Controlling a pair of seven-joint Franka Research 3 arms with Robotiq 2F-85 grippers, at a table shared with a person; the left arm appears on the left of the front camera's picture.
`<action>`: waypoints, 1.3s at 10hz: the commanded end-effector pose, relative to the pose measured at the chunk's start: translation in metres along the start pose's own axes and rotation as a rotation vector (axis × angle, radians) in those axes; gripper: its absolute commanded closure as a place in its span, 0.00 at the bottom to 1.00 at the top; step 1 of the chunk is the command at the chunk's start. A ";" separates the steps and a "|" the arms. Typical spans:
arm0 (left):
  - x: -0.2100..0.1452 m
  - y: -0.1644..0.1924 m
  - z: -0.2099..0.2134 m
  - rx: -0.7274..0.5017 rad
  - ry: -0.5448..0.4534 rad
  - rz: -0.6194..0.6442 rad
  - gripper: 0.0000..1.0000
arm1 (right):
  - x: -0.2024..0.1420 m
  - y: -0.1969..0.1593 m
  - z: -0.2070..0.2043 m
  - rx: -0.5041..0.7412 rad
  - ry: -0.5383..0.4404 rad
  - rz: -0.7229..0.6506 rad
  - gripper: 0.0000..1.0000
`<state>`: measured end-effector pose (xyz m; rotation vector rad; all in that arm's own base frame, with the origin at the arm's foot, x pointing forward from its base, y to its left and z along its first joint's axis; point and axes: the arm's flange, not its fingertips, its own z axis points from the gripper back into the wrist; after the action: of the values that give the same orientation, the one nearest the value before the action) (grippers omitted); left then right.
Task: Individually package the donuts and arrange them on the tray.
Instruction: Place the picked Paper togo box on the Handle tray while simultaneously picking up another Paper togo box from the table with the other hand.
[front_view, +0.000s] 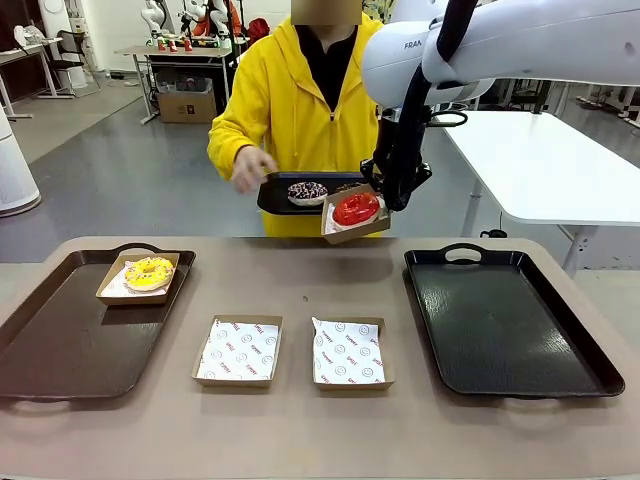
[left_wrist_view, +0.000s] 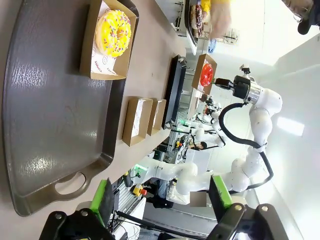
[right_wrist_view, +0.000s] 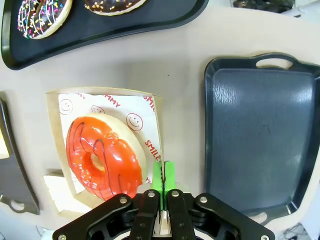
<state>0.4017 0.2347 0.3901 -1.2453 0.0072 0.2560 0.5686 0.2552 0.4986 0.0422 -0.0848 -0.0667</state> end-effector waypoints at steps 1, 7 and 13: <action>-0.003 -0.004 0.001 0.004 -0.011 0.011 0.00 | -0.001 -0.003 0.002 0.000 -0.005 0.001 1.00; -0.003 -0.004 0.001 0.004 -0.011 0.011 0.00 | -0.001 -0.003 0.002 0.000 -0.005 0.001 1.00; -0.010 -0.062 -0.028 0.251 -0.002 -0.023 0.00 | -0.034 -0.062 0.026 -0.066 -0.029 0.046 0.98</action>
<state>0.4136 0.2101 0.4239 -1.0835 -0.0016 0.2385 0.5514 0.2200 0.5159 0.0176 -0.1006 -0.0532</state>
